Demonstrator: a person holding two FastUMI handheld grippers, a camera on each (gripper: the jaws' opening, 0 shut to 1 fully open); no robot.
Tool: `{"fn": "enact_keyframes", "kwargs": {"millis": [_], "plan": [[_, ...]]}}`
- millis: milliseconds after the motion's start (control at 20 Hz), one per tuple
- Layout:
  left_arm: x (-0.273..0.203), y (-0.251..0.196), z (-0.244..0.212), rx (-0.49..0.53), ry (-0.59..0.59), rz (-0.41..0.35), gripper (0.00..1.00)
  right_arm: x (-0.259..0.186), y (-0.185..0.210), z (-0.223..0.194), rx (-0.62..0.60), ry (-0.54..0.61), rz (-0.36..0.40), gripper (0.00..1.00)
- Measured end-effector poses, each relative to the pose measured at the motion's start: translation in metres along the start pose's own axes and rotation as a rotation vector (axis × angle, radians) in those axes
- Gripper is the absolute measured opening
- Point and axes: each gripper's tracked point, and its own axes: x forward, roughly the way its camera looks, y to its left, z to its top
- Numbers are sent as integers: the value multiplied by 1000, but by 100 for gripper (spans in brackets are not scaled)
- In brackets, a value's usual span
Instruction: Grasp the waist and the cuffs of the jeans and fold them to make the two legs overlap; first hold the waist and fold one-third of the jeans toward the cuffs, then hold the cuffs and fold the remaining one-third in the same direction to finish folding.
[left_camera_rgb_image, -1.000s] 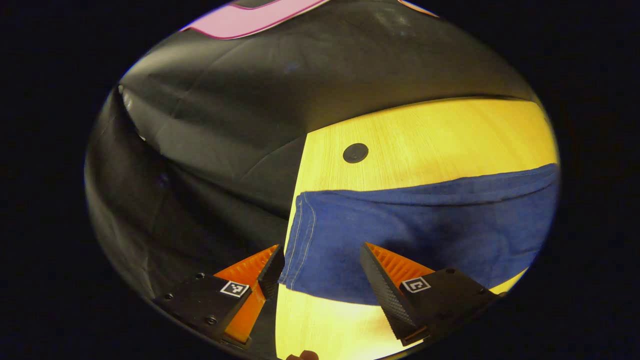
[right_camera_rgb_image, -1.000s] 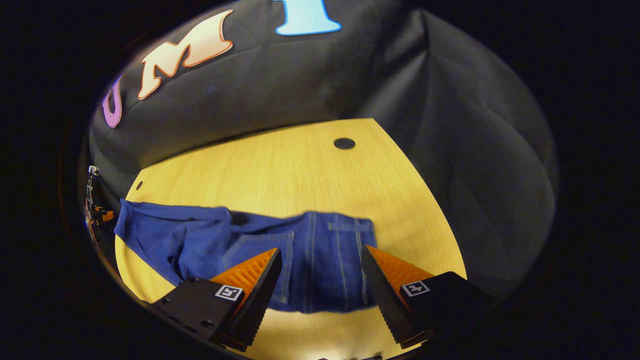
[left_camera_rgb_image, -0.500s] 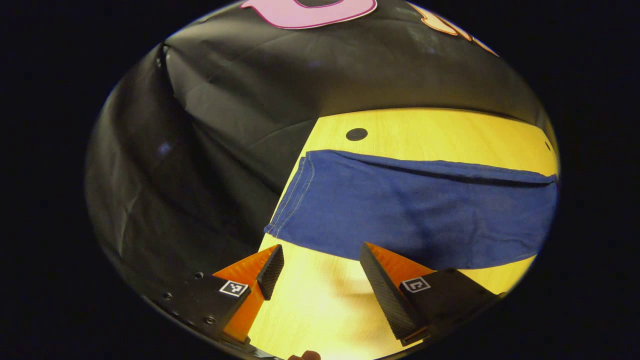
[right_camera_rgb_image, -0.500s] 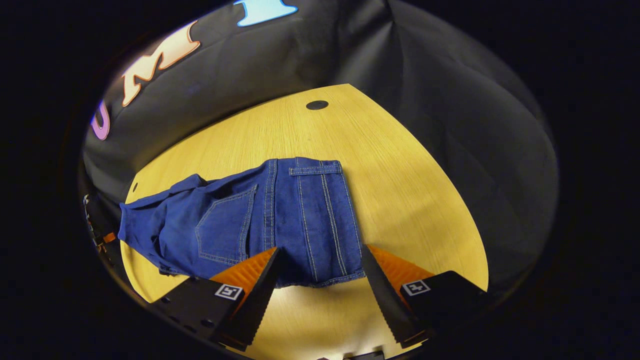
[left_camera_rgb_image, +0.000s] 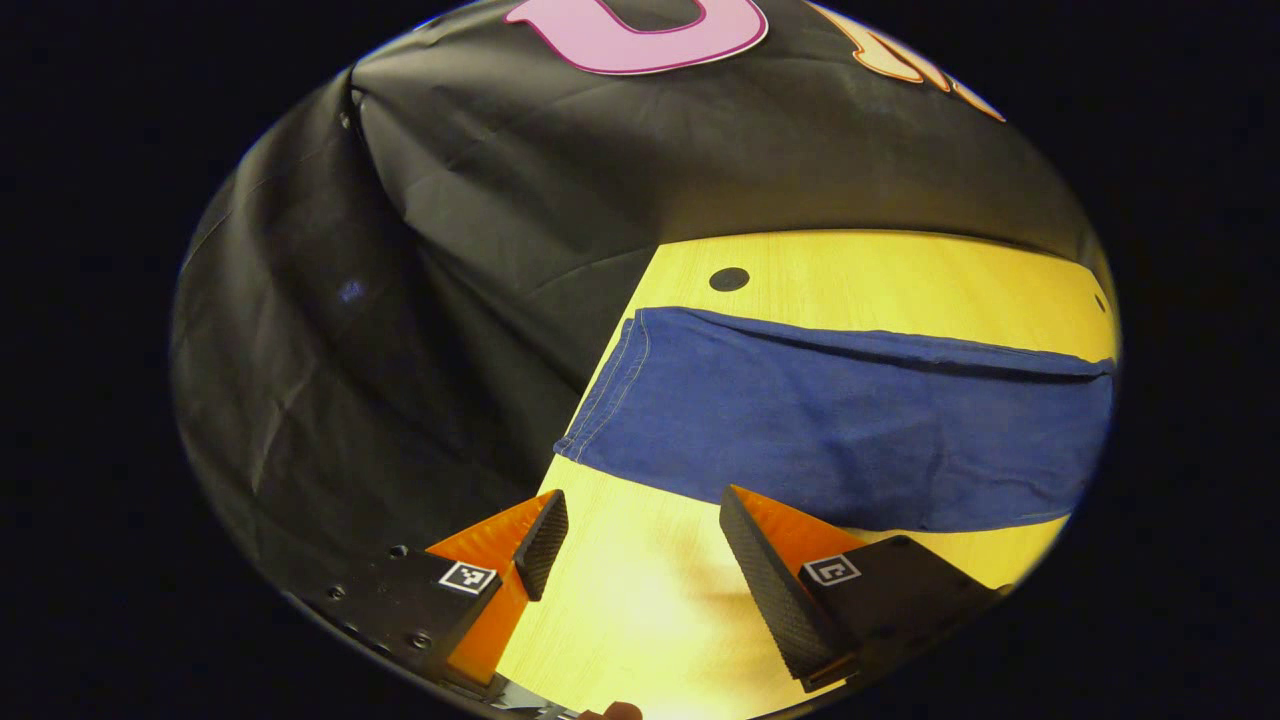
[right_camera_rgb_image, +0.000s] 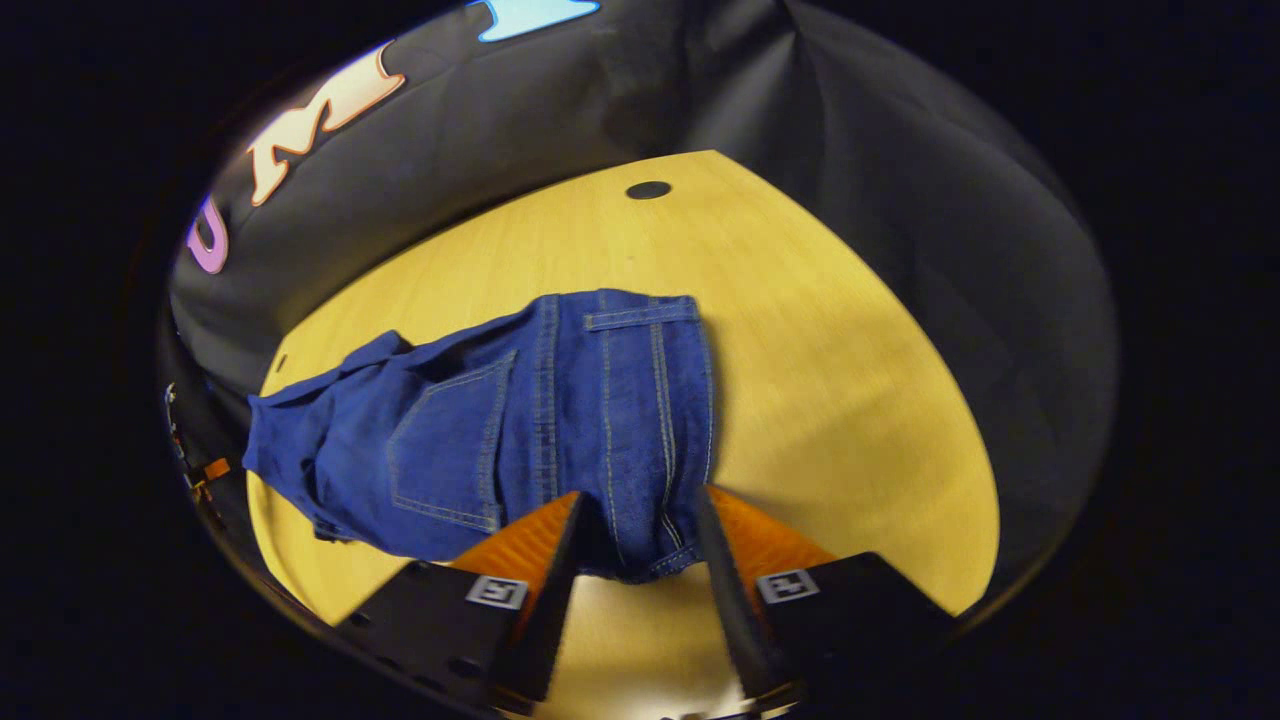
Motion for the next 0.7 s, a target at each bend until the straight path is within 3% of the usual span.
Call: {"fn": "enact_keyframes", "kwargs": {"millis": [50,100,350,400,700], "plan": [[1,0,0,-1,4,-11,95,0,-1,0,-20,-2,-2,58],[0,0,1,4,5,-15,95,-1,0,-2,-24,5,6,61],[-1,-3,1,1,29,-35,95,-4,5,-1,1,-1,7,34],[-2,-3,1,0,34,-37,95,-1,4,-1,-3,-10,2,25],[-2,-5,2,-13,38,-63,95,-17,-15,11,114,-33,-44,4]]}}
